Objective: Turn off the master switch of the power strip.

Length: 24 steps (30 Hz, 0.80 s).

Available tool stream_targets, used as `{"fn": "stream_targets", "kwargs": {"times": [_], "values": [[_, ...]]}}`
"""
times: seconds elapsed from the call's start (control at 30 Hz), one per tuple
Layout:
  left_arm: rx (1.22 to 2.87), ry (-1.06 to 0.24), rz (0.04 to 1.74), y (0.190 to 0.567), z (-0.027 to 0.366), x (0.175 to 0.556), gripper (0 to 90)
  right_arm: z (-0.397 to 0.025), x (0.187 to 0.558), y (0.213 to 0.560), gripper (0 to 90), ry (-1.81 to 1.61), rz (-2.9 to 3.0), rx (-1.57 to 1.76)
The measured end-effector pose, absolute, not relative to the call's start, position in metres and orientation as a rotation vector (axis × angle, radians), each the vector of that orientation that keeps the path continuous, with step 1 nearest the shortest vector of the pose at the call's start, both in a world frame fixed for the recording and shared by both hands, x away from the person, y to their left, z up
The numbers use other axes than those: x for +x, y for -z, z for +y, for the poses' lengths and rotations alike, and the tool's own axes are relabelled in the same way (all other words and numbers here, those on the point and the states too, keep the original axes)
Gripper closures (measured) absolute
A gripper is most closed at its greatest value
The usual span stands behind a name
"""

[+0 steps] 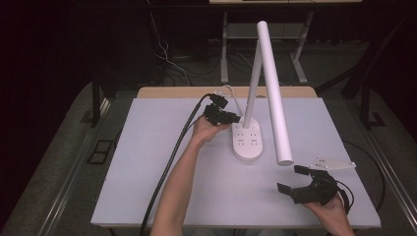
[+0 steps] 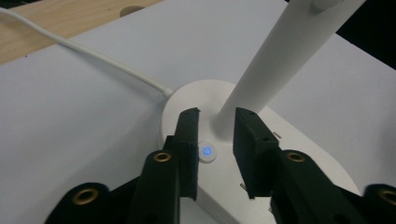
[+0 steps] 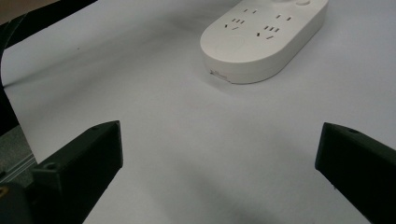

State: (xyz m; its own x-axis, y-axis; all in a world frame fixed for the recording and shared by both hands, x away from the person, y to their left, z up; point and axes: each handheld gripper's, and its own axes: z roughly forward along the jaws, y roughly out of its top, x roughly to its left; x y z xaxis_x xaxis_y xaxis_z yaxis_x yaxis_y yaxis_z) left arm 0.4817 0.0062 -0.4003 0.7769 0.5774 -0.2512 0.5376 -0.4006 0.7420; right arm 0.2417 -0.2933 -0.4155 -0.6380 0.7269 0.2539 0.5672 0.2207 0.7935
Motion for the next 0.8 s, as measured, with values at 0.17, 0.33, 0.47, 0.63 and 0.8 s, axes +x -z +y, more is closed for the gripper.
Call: {"fn": "stream_targets", "kwargs": {"times": [0.17,0.33,0.47,0.63,0.8], "values": [[2.046,-0.026,0.865,0.408,0.007,0.485,81.5,-0.294,0.242,0.416,0.3,-1.386,2.315,1.24],[2.072,-0.027,0.865,0.414,0.003,0.486,89.4,-0.294,0.243,0.416,0.3,-1.384,2.316,1.239],[2.083,-0.024,0.867,0.417,0.001,0.486,89.8,-0.294,0.243,0.416,0.3,-1.384,2.316,1.237],[2.088,-0.025,0.867,0.42,0.0,0.486,89.8,-0.294,0.244,0.416,0.3,-1.382,2.314,1.229],[2.085,-0.022,0.872,0.421,-0.001,0.486,89.8,-0.294,0.244,0.416,0.3,-1.381,2.314,1.233]]}}
